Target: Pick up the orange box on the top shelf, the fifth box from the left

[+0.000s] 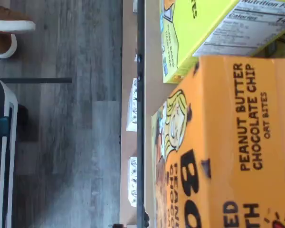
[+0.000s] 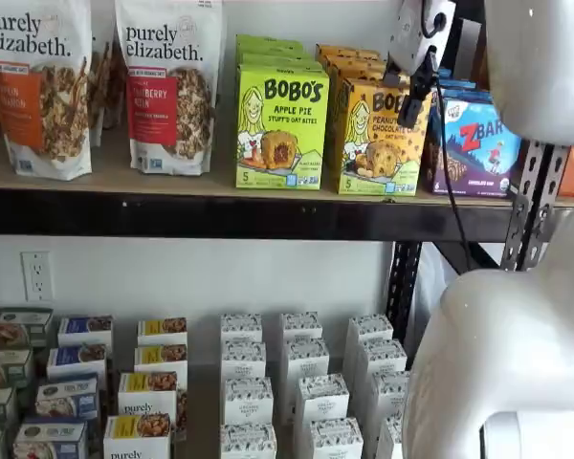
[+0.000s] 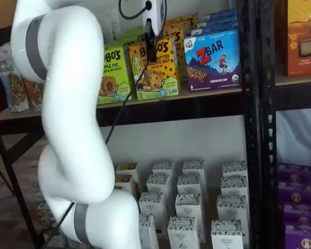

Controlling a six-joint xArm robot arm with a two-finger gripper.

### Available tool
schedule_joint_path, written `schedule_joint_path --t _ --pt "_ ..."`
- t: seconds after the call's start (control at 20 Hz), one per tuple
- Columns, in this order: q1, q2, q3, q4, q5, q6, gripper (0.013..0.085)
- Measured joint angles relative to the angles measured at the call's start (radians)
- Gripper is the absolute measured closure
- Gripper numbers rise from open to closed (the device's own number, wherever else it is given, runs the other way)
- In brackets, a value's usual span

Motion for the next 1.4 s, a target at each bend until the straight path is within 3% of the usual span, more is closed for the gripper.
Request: schedule_joint_path --t 0.65,0.85,1.4 --pt "-0.011 -0.018 0.044 0.02 -0.04 -0.013 0.013" --pt "-0.017 -0.021 0.049 0.031 -0.043 -0.018 0.025" --pt "-0.025 -0.019 0.042 0.051 -0.032 -0.022 0.045"
